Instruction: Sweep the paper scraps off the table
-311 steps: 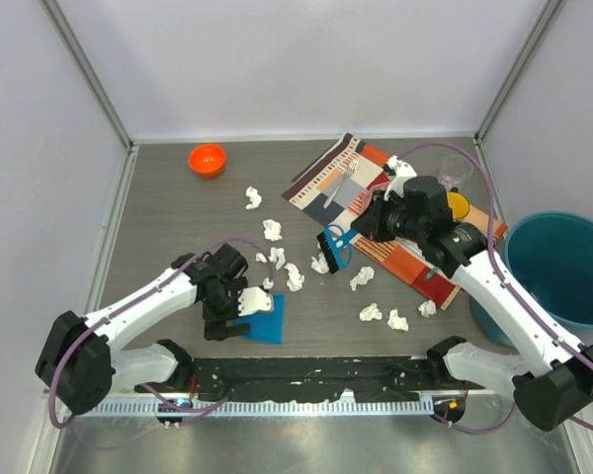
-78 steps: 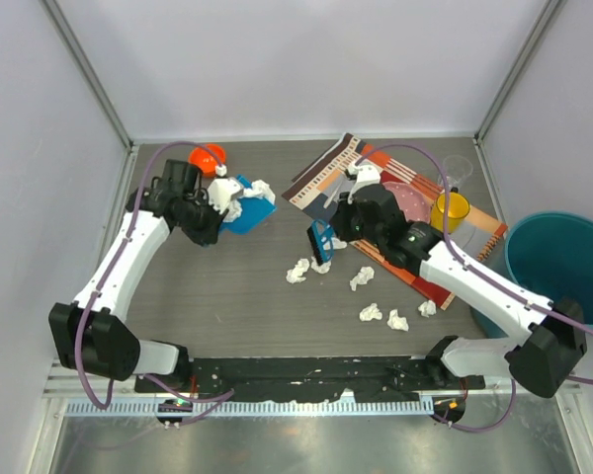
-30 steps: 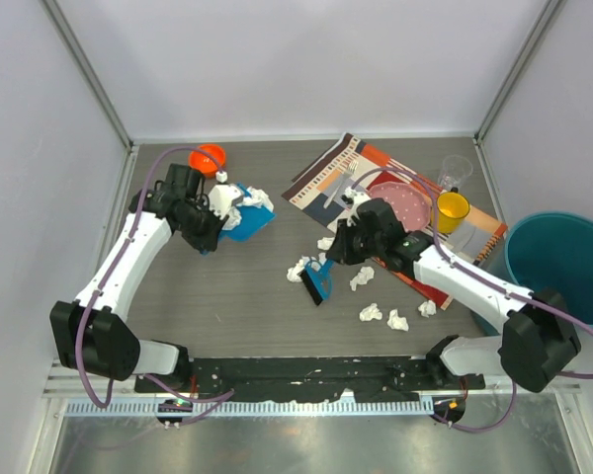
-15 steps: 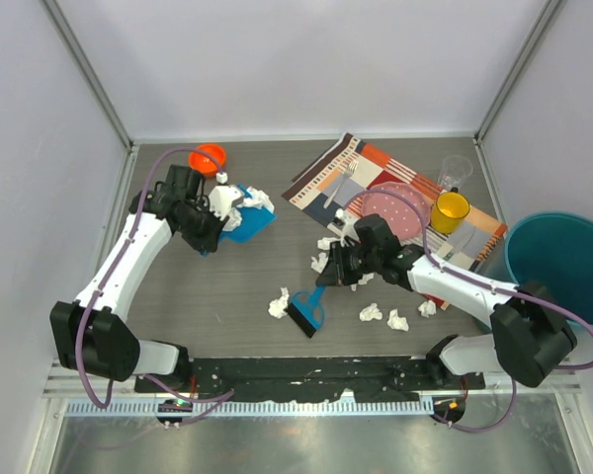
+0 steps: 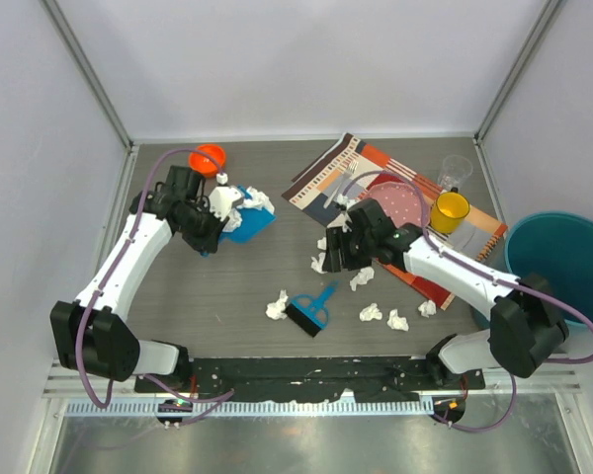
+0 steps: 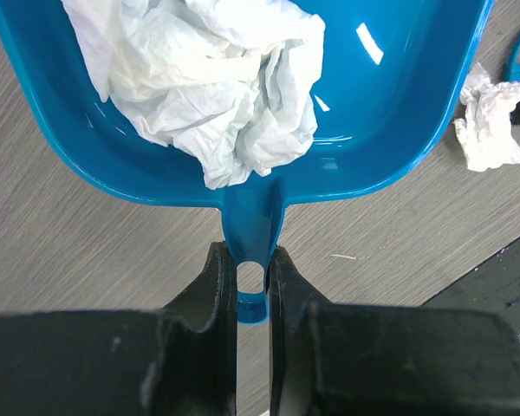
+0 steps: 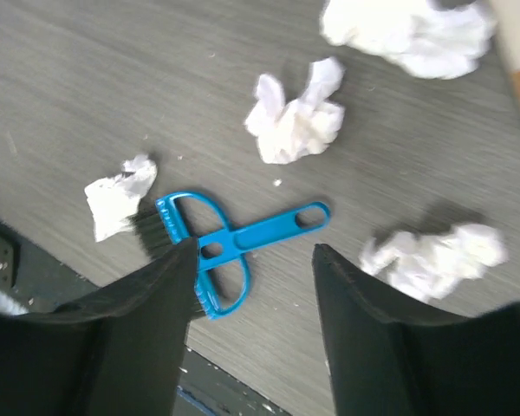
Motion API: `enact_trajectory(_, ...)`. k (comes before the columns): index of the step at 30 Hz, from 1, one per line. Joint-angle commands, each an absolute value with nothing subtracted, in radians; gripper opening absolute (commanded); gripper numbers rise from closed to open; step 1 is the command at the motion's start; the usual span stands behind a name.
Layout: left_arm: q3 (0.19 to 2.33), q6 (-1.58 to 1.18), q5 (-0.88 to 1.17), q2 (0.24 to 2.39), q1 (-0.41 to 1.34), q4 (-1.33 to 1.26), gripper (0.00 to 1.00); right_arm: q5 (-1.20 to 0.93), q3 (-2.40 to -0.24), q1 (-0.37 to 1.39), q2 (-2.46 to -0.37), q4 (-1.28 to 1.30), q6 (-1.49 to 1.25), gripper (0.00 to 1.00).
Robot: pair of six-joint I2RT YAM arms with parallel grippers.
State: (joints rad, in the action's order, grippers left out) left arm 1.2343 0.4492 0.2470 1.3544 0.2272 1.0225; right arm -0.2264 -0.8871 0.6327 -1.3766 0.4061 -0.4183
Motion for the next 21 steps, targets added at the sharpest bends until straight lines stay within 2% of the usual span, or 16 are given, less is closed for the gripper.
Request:
enact_trajectory(1, 1.232, 0.457, 0.265, 1.331, 0.230, 1.005, 0.00, 0.095, -1.124, 0.644, -1.351, 0.723, -0.342, 0.67)
enact_trajectory(2, 1.232, 0.459, 0.264, 1.328, 0.230, 1.003, 0.00, 0.145, -1.164, 0.646, -1.348, 0.770, -0.338, 0.79)
enact_trajectory(3, 1.230, 0.462, 0.264, 1.327, 0.230, 1.003, 0.00, 0.206, -1.207, 0.646, -1.348, 0.817, -0.333, 0.80)
enact_trajectory(4, 1.230, 0.460, 0.265, 1.324, 0.230, 1.003, 0.00, 0.303, -1.289, 0.644, -1.344, 0.904, -0.325, 0.86)
enact_trajectory(7, 1.229, 0.468, 0.261, 1.319, 0.230, 1.005, 0.00, 0.486, -1.460, 0.646, -1.345, 1.090, -0.325, 0.86)
enact_trajectory(8, 1.229, 0.468, 0.261, 1.318, 0.230, 1.006, 0.00, 0.638, -1.504, 0.646, -1.351, 1.142, -0.330, 0.86)
enact_trajectory(12, 1.232, 0.472, 0.261, 1.310, 0.229, 1.011, 0.00, 0.958, -1.737, 0.632, -1.400, 1.431, -0.416, 0.87)
enact_trajectory(13, 1.233, 0.474, 0.264, 1.309, 0.229, 1.011, 0.00, 0.992, -1.762, 0.589, -1.411, 1.510, -0.429, 0.88)
enact_trajectory(19, 1.253, 0.480, 0.290, 1.308, 0.230, 1.026, 0.00, 1.016, -1.769, 0.231, -1.388, 1.506, -0.354, 0.90)
enact_trajectory(21, 1.268, 0.480, 0.296, 1.312, 0.230, 1.040, 0.00, 0.971, -1.773, 0.169, -1.387, 1.490, -0.324, 0.90)
